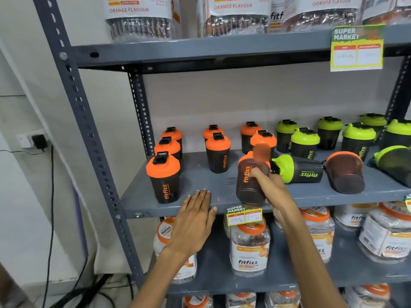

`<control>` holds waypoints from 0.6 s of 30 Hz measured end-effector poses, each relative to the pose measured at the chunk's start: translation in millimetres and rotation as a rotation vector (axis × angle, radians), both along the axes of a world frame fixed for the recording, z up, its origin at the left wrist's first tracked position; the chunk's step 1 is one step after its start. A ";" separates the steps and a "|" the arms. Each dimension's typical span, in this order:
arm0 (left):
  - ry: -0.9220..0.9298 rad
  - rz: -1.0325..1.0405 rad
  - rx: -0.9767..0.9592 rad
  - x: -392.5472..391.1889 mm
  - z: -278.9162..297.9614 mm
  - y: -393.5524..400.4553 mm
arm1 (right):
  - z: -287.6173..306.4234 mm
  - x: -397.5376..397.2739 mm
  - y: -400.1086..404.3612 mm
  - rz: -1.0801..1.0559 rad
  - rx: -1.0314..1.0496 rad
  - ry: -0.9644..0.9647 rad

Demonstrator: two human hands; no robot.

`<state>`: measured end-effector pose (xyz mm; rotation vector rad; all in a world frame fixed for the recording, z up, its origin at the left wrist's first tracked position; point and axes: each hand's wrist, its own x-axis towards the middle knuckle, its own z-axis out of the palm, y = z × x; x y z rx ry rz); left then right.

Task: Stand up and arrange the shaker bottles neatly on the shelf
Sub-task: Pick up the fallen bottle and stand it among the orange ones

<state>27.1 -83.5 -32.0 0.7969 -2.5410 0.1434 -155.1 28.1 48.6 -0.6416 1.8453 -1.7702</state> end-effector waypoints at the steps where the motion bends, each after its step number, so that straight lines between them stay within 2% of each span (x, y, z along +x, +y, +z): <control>1: 0.005 -0.001 -0.001 -0.3 -0.9 -0.8 | 1.1 2.2 2.1 0.026 -0.044 0.007; 4: 0.017 0.000 -0.005 0.2 -1.9 -2.5 | 7.3 10.7 -0.3 0.050 -0.156 0.087; 10: 0.029 0.014 -0.012 -0.4 -3.7 -2.4 | 15.9 13.8 -27.0 0.150 -0.170 0.279; 18: 0.037 0.026 -0.027 -1.7 -6.6 -2.7 | -6.9 7.1 -60.4 0.294 -0.136 0.320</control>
